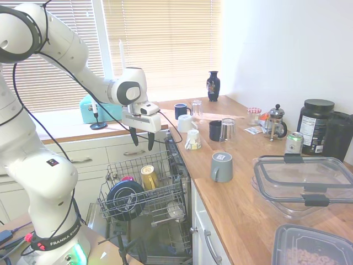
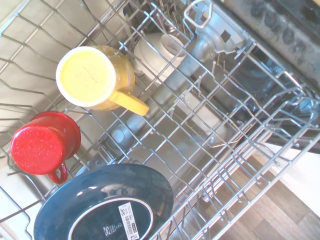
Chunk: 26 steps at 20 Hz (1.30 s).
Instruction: Unload the yellow mug from the dishwasher
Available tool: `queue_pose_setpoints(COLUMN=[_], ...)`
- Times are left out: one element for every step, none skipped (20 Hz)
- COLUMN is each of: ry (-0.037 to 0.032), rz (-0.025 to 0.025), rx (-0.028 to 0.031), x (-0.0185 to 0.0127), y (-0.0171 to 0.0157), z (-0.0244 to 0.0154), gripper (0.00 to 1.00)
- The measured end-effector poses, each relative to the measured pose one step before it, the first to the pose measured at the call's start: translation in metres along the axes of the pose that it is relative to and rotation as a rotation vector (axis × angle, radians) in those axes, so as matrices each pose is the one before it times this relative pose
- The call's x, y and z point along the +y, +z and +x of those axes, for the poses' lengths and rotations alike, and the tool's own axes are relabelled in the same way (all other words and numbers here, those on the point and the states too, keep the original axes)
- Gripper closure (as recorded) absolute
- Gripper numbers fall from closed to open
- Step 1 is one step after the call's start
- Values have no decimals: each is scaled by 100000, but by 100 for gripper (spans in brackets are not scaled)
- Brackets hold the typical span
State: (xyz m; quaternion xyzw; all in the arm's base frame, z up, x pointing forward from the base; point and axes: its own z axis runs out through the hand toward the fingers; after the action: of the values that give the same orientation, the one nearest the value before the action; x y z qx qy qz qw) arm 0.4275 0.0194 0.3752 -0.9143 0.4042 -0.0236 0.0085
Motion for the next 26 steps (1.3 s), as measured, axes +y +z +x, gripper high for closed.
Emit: queue_pose_setpoints(ry=[-3, 106, 250, 167, 216, 14, -291, -536, -728, -1062, -1238, -1450, -1818, -1859, -2190, -2116, -1934, -1685, -1858, -1947, -2133, -2517, -2484, -2192, -1826, -1479], rz=[-92, -176, -260, -323, -222, -168, -94, 12, 198, 206, 194, -158, -529, -472, -576, -668, -402, -402, -666, -899, -759, -615, -717, -404, -639, -733], rx=[-87, -51, -69, -140, 96, 146, 407, 717, 893, 1181, 1174, 817, 641, 426, 586, 397, 576, 493, 747, 1049, 998, 1283, 1148, 1008, 683, 255], x=[-5, 1, -24, -62, -40, -21, -7, 1, -68, -140, -209, -263, -410, -566, -766, -984, -959, -940, -950, -968, -920, -1001, -976, -979, -871, -821], y=[55, 60, 140, 274, 399, 483, 534, 535, 446, 429, 459, 617, 705, 726, 646, 566, 401, 323, 345, 402, 424, 470, 593, 679, 686, 654], z=[3, -2, -5, -24, -34, -26, 5, 9, 53, 97, 103, 32, 7, -18, -46, 1, 118, 142, 146, 115, 61, 4, -38, -91, -114, -78], gripper=[0, 0, 0, 0, 0, 0, 0, 0, 0, 0, 0, 0, 0, 0, 0, 0, 0, 0, 0, 0, 0, 0, 0, 0, 0, 0])
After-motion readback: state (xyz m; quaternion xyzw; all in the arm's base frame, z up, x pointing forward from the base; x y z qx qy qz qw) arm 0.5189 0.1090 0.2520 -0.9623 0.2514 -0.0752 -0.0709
